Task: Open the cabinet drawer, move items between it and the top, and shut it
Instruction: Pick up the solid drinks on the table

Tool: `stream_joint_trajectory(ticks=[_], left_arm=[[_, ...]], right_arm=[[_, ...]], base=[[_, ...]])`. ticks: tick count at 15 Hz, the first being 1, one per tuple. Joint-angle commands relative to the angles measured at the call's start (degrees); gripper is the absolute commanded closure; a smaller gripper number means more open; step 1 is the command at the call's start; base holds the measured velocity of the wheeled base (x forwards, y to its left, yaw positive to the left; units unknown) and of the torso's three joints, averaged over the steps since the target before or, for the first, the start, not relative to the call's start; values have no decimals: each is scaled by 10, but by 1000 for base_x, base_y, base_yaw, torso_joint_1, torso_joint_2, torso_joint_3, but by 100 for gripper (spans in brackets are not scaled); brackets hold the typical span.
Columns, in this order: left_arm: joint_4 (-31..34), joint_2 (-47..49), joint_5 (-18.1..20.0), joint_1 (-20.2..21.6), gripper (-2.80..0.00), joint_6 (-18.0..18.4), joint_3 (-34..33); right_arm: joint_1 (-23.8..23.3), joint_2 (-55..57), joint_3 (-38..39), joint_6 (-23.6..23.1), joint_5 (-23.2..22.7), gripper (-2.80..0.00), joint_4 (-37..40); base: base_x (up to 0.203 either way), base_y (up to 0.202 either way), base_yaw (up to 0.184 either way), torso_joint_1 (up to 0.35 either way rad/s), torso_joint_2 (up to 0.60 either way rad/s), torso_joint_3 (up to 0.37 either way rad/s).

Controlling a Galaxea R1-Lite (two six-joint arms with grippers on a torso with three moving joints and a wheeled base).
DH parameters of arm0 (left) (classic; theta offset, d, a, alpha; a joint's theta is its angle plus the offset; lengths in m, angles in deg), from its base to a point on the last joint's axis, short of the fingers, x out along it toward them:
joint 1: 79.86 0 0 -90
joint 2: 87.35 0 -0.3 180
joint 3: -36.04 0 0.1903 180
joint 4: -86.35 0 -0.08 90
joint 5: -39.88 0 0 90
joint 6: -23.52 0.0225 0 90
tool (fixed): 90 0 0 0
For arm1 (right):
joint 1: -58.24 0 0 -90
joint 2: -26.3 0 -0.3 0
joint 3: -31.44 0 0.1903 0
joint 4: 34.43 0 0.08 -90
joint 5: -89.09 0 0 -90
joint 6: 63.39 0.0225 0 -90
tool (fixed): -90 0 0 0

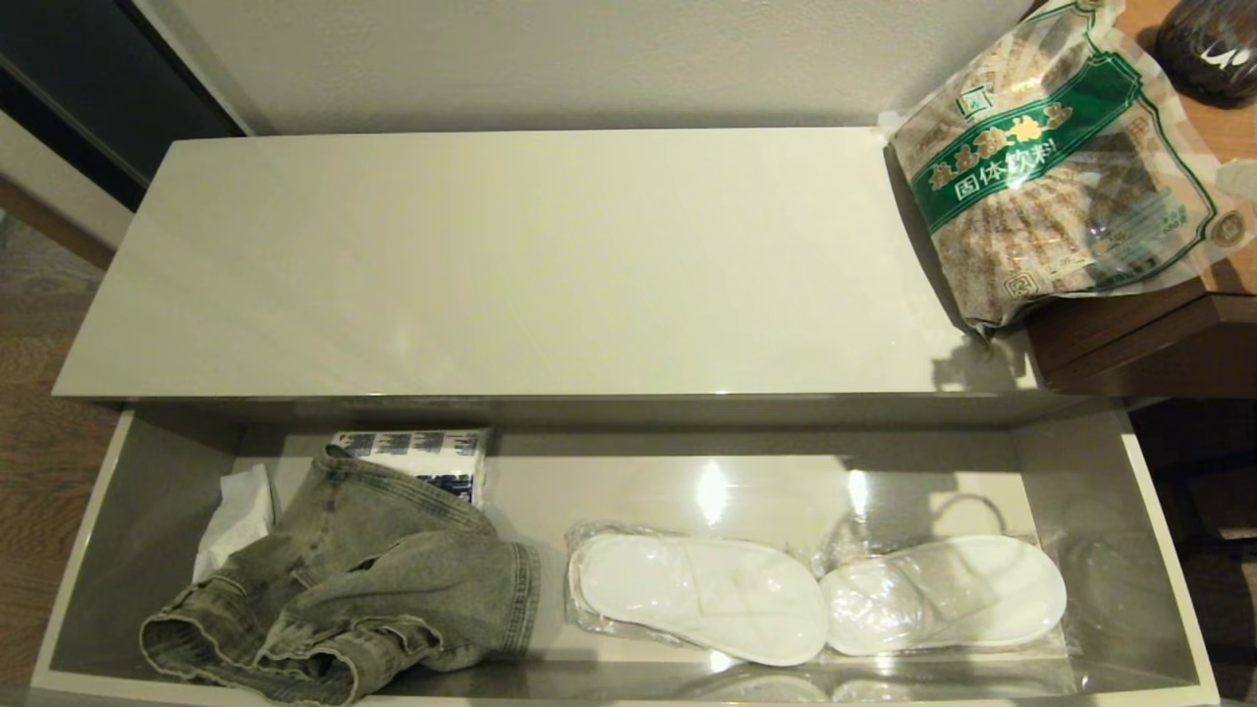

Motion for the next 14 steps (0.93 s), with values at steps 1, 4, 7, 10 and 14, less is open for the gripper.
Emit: stream_joint_trajectory(ticks=[1, 4, 7, 10, 14], left_arm=[[0, 1, 0, 0, 0, 0, 0], [0, 1, 0, 0, 0, 0, 0], [0, 1, 0, 0, 0, 0, 0], [1, 1, 0, 0, 0, 0, 0], [0, 1, 0, 0, 0, 0, 0]], right_arm=[[5, -2, 22, 0, 1, -280, -19], [5, 25, 48, -3, 5, -280, -112], [6, 39, 58, -3, 5, -280, -147], [11, 46, 81, -3, 4, -280, -177], [10, 58, 96, -5, 4, -280, -222]], base=[[0, 0, 0, 0, 0, 0], [0, 0, 0, 0, 0, 0], [0, 0, 0, 0, 0, 0], [0, 0, 0, 0, 0, 0], [0, 0, 0, 0, 0, 0]])
